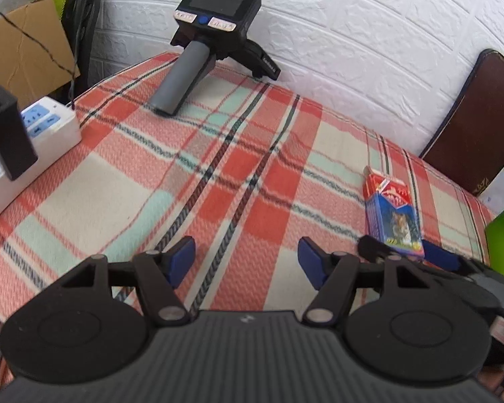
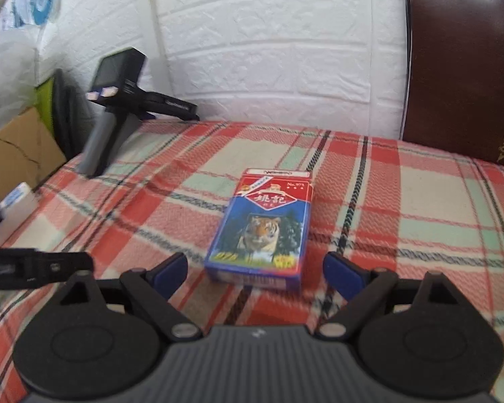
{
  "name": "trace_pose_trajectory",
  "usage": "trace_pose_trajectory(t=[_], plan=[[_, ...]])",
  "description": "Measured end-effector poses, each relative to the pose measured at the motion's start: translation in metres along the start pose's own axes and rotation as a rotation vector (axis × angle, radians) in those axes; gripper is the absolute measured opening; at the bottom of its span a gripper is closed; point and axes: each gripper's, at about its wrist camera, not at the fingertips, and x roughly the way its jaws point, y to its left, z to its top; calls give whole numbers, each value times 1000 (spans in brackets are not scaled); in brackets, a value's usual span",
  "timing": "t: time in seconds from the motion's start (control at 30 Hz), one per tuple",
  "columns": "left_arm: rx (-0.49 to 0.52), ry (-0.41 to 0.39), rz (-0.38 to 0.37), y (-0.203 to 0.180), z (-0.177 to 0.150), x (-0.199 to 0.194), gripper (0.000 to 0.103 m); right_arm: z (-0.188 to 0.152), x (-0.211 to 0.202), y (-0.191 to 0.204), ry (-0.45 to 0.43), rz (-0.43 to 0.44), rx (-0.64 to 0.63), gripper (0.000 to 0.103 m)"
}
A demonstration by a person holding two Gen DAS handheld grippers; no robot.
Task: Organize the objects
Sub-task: 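Move the left gripper to the tiger card deck box and grasp it, then carry the card deck box into the green box while the right gripper steadies it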
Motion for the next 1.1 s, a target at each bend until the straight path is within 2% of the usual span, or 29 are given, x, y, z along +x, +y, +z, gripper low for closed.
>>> trace_pose_trajectory(t=[0.07, 0.17, 0.3, 0.33, 0.43, 0.5, 0.53, 0.6, 0.67, 0.77, 0.83, 0.93, 1.1], plan=[[9, 4, -27, -6, 2, 0, 69, -1, 2, 1, -23, -20, -29, 66], [34, 26, -93, -18, 0, 2, 69, -8, -10, 0, -11, 27, -47, 65], [75, 88, -197, -41, -14, 3, 69, -36, -41, 7, -5, 53, -106, 65], [81, 110, -213, -46, -20, 4, 69, -42, -50, 7, 0, 72, -99, 65], [131, 105, -217, -62, -40, -8, 67, -64, -79, 4, 12, 126, -81, 65], [127, 127, -263, -69, -54, -17, 60, -78, -98, -1, 22, 167, -58, 65], [127, 142, -289, -73, -61, -22, 52, -85, -107, -2, 28, 181, -52, 65], [130, 155, -294, -83, -76, -34, 51, -98, -126, -4, 29, 154, -69, 65], [154, 166, -317, -95, -87, -45, 42, -112, -144, -12, 19, 122, -78, 65], [194, 185, -381, -120, -93, -58, 33, -126, -171, -36, -6, 88, -18, 65], [242, 181, -422, -145, -94, -68, 33, -133, -190, -53, -43, 59, 29, 65], [348, 133, -472, -190, -97, -87, 33, -135, -219, -76, -128, -17, 63, 65], [489, 73, -573, -263, -90, -105, 34, -128, -256, -121, -251, -140, 129, 65]])
